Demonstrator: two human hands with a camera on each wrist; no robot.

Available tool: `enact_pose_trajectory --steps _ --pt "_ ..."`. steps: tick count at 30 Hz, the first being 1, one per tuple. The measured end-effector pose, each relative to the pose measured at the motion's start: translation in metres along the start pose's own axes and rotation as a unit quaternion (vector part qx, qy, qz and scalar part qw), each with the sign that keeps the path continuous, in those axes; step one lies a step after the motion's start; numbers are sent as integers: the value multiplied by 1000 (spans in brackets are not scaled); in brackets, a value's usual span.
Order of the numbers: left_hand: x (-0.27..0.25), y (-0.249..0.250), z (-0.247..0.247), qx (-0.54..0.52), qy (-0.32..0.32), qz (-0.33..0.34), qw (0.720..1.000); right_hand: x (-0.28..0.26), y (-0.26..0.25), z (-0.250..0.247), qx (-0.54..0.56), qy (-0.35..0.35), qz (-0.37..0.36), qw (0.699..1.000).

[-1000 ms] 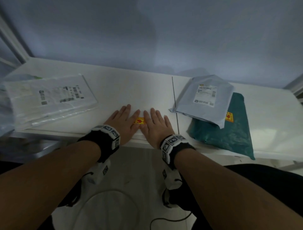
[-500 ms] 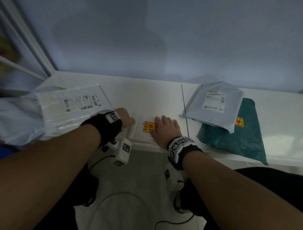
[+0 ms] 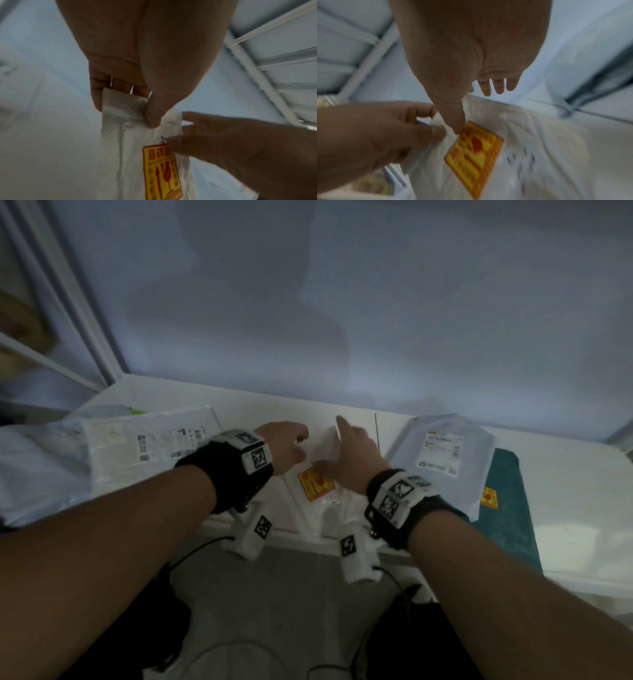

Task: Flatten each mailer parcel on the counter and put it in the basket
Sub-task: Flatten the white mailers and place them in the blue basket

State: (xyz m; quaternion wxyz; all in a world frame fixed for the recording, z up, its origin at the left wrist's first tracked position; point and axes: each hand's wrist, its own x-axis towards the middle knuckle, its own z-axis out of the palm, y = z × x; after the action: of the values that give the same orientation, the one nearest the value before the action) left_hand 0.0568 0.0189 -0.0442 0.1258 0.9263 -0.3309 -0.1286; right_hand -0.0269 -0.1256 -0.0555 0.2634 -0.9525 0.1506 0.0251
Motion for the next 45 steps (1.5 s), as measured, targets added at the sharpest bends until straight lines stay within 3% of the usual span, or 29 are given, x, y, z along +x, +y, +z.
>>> enact_pose_trajectory --steps 2,4,7,11,16,36,45 --pt "-6 8 -24 32 3 38 999 -1 -12 -38 23 14 -36 999" --pt "-14 14 -37 57 -5 65 996 -8 -21 -57 4 -21 -64 998" --pt "-26 15 -38 62 -14 78 995 -18 -29 -51 -129 -67 -111 983" --pt "-27 12 -25 75 -31 77 994 -16 -32 -28 -185 -85 -123 971" --pt "-26 9 -38 48 -15 72 996 -2 -40 -31 -172 -57 -151 972" --pt "-36 0 -48 53 7 51 997 -6 -47 -43 -154 -52 -193 968" --pt "-36 -6 -51 98 19 46 994 -8 -53 -34 -154 -31 -197 968"
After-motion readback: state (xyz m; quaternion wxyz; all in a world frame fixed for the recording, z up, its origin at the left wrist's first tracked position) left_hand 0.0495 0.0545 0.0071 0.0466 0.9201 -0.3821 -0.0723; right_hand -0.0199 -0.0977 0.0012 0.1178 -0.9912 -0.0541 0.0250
